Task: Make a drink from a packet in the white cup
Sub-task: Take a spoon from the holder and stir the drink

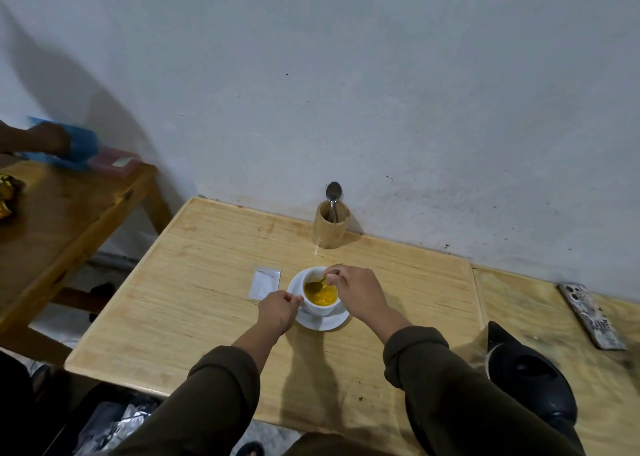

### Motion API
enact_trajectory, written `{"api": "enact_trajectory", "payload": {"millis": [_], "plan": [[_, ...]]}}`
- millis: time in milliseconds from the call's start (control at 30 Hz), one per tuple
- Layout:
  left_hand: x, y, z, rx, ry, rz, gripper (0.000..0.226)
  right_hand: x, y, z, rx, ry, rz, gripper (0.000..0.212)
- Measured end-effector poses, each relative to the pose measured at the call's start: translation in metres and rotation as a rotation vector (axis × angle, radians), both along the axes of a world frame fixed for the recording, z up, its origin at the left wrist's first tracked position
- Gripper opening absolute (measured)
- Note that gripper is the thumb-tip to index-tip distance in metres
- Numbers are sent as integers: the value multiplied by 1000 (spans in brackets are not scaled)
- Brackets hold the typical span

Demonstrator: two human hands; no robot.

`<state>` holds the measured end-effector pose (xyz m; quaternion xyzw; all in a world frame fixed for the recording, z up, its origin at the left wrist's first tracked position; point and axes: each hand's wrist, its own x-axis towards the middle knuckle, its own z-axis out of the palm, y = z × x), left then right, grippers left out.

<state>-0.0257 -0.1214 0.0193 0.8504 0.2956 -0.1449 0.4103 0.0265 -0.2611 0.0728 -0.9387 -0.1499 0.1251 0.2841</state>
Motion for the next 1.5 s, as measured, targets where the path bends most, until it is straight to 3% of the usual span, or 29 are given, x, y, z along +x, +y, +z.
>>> {"api": "enact_trajectory", "payload": {"millis": [333,567,767,1067,1233,1500], "plan": [[-1,1,-1,10,-12,-3,40,1,1,-3,-105,-112,-44,29],[-1,1,-1,-19,-19,10,40,-1,-3,-2,63,28,12,23],[-2,1,-1,-12,-18,6,40,3,-4,-3,-87,-67,-44,28],[-1,1,-4,-23,-19,6,38,1,-9,-3,105,100,-21,22],[-1,2,-6,-1,-28,-19,37,3,-9,0,-21,-7,-55,27],[-2,2,-5,13,-27,-26,41,-1,-10,-3,160,112,-16,22]]}}
